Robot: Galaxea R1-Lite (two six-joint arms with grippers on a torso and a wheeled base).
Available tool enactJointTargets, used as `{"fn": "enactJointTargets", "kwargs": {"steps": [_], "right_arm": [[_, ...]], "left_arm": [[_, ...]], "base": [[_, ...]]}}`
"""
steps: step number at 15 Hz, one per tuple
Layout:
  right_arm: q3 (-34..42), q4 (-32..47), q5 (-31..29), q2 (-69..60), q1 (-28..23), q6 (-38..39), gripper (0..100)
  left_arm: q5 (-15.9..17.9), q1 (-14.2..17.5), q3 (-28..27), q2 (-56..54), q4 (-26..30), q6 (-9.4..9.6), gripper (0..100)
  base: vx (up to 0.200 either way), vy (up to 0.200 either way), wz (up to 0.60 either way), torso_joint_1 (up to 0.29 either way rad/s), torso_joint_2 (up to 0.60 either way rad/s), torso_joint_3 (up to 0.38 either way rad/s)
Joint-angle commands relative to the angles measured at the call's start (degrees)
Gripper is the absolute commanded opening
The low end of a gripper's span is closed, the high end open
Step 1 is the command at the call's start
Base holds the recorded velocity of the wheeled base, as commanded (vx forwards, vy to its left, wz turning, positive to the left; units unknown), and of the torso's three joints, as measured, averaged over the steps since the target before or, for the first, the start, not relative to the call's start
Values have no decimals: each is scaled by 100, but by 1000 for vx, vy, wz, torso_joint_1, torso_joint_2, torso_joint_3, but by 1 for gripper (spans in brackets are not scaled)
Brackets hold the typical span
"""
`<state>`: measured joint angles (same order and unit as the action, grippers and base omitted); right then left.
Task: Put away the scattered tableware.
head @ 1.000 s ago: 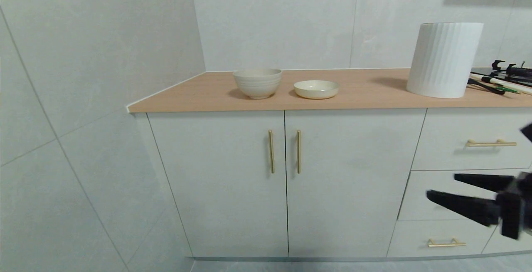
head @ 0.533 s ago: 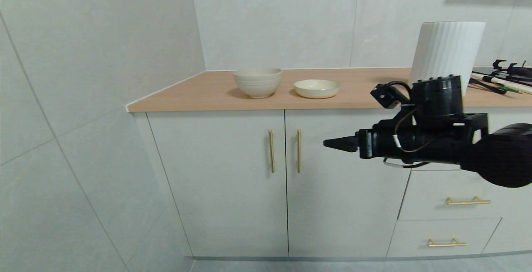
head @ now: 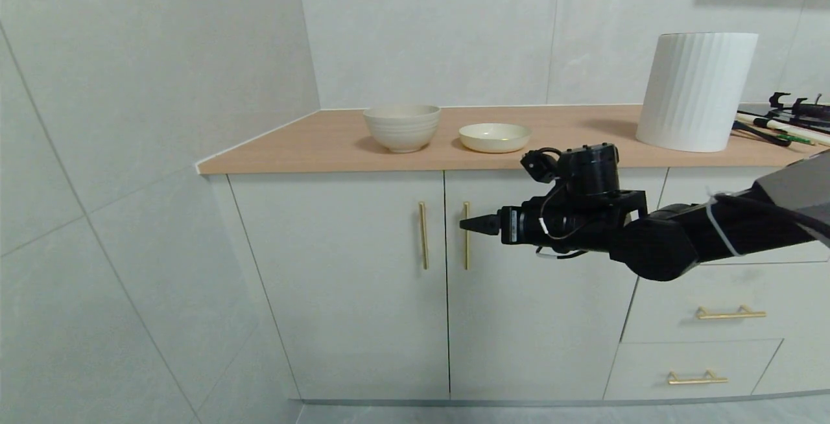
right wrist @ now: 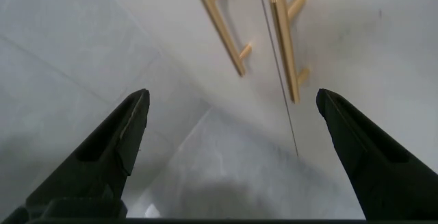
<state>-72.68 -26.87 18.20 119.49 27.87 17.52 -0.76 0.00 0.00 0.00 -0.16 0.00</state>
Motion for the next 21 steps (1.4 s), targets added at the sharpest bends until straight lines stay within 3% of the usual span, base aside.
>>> {"fn": "enactJointTargets", "kwargs": {"steps": [1, 5, 8, 21], "right_arm": [[-132, -249, -1, 487, 17, 94, 100], [-493, -618, -18, 1067, 105, 560, 100], [-537, -1409, -62, 1366, 210, 850, 100], [-739, -1664, -300, 1665, 166, 885, 100]], "left_arm": [[-4, 0, 0, 0, -2, 0, 100], [-4, 0, 0, 0, -2, 0, 100], [-4, 0, 0, 0, -2, 0, 100], [-4, 0, 0, 0, -2, 0, 100]], "base": [[0, 0, 0, 0, 0, 0], [0, 0, 0, 0, 0, 0], [0, 0, 0, 0, 0, 0], [0, 0, 0, 0, 0, 0]]}}
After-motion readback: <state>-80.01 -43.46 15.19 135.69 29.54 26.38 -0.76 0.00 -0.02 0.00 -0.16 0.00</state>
